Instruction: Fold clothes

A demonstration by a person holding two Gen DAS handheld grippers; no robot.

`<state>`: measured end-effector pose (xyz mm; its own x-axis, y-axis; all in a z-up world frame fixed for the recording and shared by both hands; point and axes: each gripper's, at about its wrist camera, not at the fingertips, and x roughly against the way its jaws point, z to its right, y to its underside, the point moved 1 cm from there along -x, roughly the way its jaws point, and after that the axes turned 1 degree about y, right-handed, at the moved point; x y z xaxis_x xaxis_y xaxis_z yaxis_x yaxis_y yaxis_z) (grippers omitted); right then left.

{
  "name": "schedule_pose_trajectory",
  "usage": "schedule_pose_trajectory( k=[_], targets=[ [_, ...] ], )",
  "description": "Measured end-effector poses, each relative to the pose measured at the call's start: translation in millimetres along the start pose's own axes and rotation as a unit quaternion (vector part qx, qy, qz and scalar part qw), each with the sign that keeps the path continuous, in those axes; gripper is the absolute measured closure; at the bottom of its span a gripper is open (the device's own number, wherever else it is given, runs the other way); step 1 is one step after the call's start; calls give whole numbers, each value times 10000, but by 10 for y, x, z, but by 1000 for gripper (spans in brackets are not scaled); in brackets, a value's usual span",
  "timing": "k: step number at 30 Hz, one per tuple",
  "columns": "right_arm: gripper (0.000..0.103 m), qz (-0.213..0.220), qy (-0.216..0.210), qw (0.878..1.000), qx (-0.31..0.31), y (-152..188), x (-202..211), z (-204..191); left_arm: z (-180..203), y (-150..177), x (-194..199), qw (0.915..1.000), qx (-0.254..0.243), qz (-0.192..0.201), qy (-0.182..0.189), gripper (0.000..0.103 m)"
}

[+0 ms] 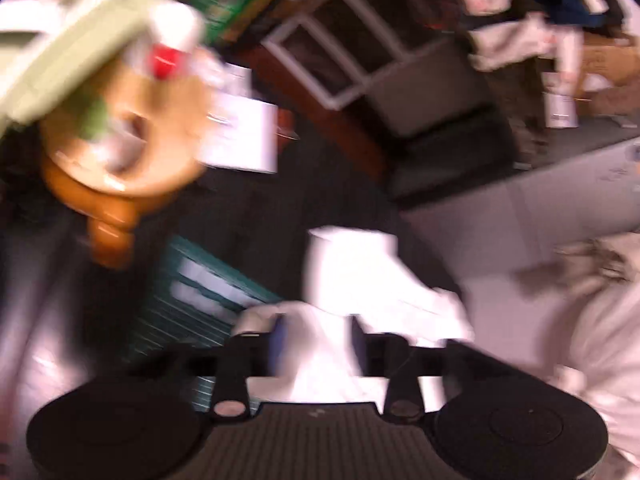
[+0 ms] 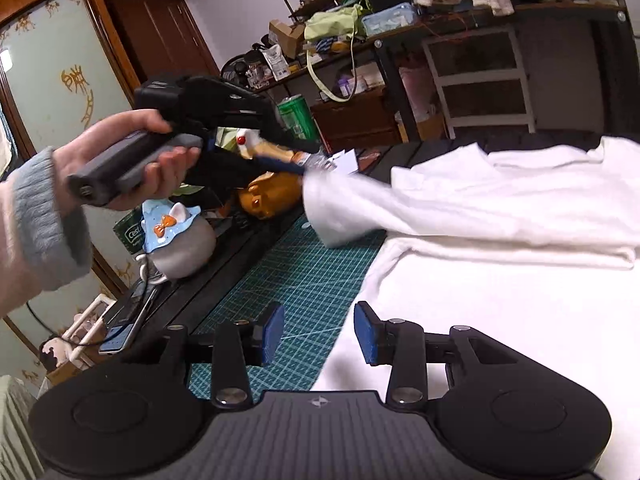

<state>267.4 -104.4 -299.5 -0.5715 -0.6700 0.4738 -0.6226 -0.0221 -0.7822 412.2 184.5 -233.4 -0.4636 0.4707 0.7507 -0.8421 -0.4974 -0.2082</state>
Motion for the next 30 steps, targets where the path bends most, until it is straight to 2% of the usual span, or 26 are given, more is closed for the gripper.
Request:
schedule_pose_trajectory(
  k=[3,5,9,10,15,18,19,20,22,24,25,26,27,28,29,30],
  targets=[
    [65,-1,40,9998,186,-16,-29,-60,-118,96,-3,9999,-77,75,-16,57],
    [65,-15,183,9985,521,-57,-93,-136,-203,182,-58,10000,-27,2,12,57],
    [68,-93,355,9864,1605,-161,-394,-366,-223,260,-181,9998,-175,53,-83,57],
    [70,-237,452,9803,1910,-205,-621,-437,-241,311,-177,9997,-222,69,-104,57],
    [74,-331,761,9656,2463,-249,-1153,-517,-256,331,-254,9998,-176,22,3,57],
    [74,-435,1039,9652,2360,-267,-1429,-456,-283,334,-266,9999,-122,-48,106,57],
    [77,-400,1106,9674,2241,-271,-1478,-409,-287,330,-270,9998,-138,-64,115,57],
    [91,-323,1131,9725,2011,-299,-1499,-354,-292,326,-274,9998,-154,-80,124,57],
    [99,-330,1143,9791,1649,-385,-1498,-295,-292,313,-270,9997,-202,-76,102,57],
    [99,-252,926,9896,1071,-467,-1452,-214,-288,284,-212,9996,-197,6,188,57],
    [99,46,546,9973,483,-532,-1320,-158,-282,273,-176,9994,-196,55,269,57],
    [99,386,165,9991,-34,-595,-1165,-129,-270,261,-125,9990,-237,133,363,57],
    [98,679,-92,9969,-384,-628,-1047,-112,-258,249,-75,9984,-279,209,450,56],
    [90,754,-172,9957,-518,-627,-1018,-93,-258,241,-58,9983,-319,234,419,50],
    [72,630,-180,9963,-564,-612,-1049,-73,-263,237,-63,9985,-345,240,359,45],
    [63,494,-184,9967,-611,-595,-1082,-54,-278,237,-83,9989,-343,212,250,45]
  ],
)
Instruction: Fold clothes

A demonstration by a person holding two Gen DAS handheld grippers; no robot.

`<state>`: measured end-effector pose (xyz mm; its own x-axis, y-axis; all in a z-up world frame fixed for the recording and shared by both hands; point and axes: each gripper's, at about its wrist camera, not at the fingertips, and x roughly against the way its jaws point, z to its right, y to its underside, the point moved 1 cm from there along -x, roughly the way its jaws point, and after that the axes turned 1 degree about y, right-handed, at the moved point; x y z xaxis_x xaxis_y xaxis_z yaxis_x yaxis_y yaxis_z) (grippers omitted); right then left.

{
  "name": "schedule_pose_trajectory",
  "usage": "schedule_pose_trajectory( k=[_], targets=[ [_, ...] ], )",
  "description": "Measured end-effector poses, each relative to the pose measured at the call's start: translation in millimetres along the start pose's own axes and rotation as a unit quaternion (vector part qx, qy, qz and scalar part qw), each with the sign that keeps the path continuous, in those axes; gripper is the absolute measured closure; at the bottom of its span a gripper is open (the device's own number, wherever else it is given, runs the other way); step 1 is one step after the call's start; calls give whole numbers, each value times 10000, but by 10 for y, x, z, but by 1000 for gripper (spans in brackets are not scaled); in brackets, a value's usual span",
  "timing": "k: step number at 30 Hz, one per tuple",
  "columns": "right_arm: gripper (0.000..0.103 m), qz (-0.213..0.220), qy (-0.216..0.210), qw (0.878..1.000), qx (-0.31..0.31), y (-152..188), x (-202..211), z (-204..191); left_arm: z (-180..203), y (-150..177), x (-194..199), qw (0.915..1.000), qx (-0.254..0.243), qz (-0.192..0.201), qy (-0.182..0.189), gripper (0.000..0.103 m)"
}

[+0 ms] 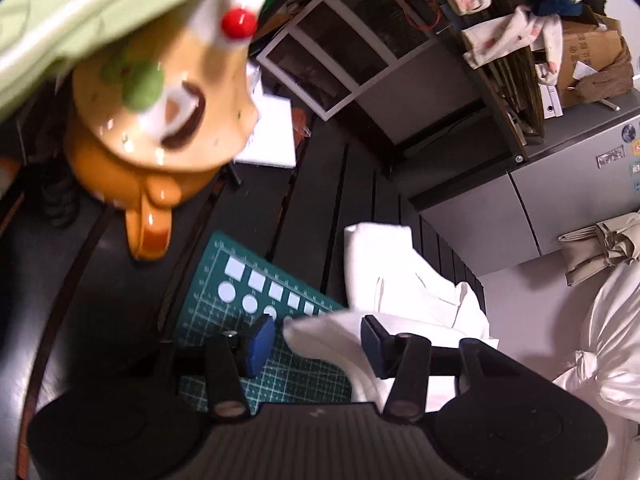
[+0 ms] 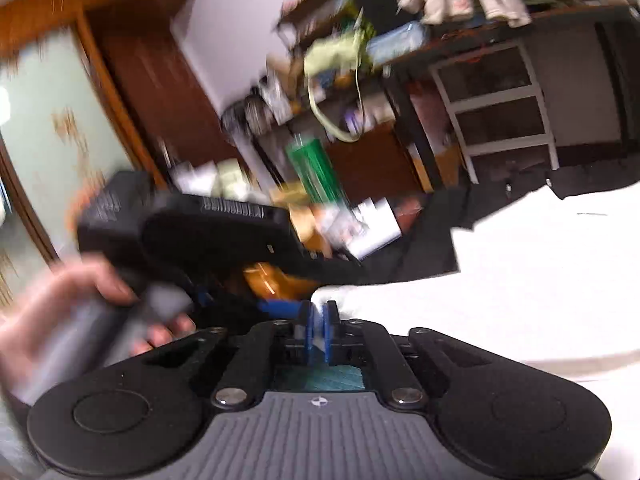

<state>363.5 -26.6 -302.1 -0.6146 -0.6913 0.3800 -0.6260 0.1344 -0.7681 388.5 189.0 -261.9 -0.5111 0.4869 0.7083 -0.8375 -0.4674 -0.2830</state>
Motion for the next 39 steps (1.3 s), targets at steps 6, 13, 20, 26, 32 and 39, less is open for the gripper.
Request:
schedule_pose_trajectory(
  k=[6,13,20,26,32,39],
  targets=[
    [62,-274,18,9963,817,226,350,-165,-113,111,-75,9998,-14,-60,-197,45],
    [63,-517,479,9799,1867,284,321,-326,83,111,-190,9967,-646,360,-345,45],
    [65,-952,969,9688,2071,229,-336,-347,169,71,-350,9943,-859,394,-488,67],
    [99,-1006,908,9852,1052,73,-415,-85,142,27,-162,9975,-332,602,-169,67],
    [99,524,267,9937,-950,-689,641,643,344,83,304,9908,-143,1165,669,65],
    [74,1499,1000,9355,-3040,-527,1776,2323,555,407,116,9939,-497,669,725,59]
  ],
)
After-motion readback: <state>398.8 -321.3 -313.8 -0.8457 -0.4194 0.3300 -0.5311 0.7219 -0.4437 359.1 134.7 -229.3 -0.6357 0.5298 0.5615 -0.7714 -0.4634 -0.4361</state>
